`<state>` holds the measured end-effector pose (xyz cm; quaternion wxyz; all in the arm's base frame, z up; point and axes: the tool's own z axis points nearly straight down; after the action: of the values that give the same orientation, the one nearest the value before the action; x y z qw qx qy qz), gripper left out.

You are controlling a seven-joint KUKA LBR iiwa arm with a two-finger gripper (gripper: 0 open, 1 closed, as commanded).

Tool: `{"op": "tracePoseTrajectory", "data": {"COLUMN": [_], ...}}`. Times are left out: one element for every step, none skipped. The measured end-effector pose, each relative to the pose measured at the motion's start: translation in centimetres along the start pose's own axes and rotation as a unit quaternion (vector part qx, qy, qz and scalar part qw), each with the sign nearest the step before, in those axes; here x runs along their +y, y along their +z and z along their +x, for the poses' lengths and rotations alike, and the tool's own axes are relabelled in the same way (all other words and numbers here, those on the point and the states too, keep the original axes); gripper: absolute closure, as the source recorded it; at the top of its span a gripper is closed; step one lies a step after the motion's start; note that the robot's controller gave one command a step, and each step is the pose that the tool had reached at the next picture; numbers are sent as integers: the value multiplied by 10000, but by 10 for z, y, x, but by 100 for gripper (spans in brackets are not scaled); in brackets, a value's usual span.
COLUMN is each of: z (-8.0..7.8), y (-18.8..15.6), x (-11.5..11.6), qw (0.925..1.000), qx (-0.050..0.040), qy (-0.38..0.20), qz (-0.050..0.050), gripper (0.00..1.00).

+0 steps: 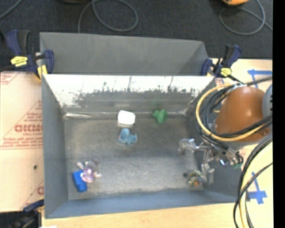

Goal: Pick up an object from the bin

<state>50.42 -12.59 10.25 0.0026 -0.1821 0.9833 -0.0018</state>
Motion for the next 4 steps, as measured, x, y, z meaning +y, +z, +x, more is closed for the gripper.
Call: {"op": "tracePoseTrajectory", "data": {"z": [12,29,28,28], "y": [17,30,30,30], "x": [1,-9,-9,-9], "qw": [9995,9876,9881,9882], "qx": [-7,-9,-7,-7], "qy": [304,1567,1536,1531], "qz": [-2,-22,-17,-16], "gripper": [0,100,100,100]}}
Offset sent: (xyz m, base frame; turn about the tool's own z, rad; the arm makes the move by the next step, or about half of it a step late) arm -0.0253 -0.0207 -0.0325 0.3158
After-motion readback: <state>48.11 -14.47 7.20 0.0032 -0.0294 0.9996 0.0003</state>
